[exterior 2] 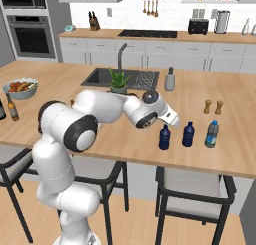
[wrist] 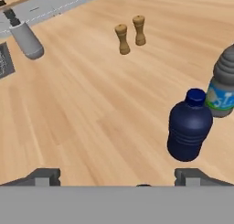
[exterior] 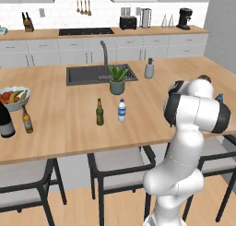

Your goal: Move the plastic bottles in the middle to the plastics group, and the glass bottles in the middle to the glass group.

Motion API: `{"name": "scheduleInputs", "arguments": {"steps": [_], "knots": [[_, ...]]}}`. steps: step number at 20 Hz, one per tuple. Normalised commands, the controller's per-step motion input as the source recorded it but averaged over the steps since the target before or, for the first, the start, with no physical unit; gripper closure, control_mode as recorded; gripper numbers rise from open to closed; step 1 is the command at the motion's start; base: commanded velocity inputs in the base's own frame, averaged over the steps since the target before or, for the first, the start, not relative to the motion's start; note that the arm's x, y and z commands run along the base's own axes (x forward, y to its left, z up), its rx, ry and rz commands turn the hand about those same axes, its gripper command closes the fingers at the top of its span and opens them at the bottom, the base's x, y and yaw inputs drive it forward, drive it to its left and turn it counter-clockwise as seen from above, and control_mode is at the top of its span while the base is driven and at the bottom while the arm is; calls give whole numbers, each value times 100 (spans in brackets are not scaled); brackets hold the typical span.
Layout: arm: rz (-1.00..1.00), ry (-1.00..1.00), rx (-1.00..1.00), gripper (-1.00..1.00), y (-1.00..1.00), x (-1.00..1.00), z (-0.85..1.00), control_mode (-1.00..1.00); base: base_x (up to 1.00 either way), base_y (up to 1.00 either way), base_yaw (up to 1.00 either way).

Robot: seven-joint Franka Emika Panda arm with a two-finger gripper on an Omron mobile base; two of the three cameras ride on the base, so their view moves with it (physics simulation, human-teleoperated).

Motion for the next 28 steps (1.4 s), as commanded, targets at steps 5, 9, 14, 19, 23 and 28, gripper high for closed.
{"name": "scheduleInputs", "arguments": {"steps": [5, 9, 14, 19, 23, 28], "knots": [[12, -14, -26, -100, 60, -45, 30, -100, 0, 0, 0], [33, 0, -20, -100, 90, -24, 21, -100, 0, 0, 0], [41, 5, -15, -100, 92, 0, 37, -100, 0, 0, 0], [35, 10, -5, -100, 93, 0, 34, -100, 0, 0, 0], [7, 10, 0, -100, 100, 4, 22, -100, 0, 0, 0], [0, 26, 0, -100, 100, 15, 12, -100, 0, 0, 0]]}}
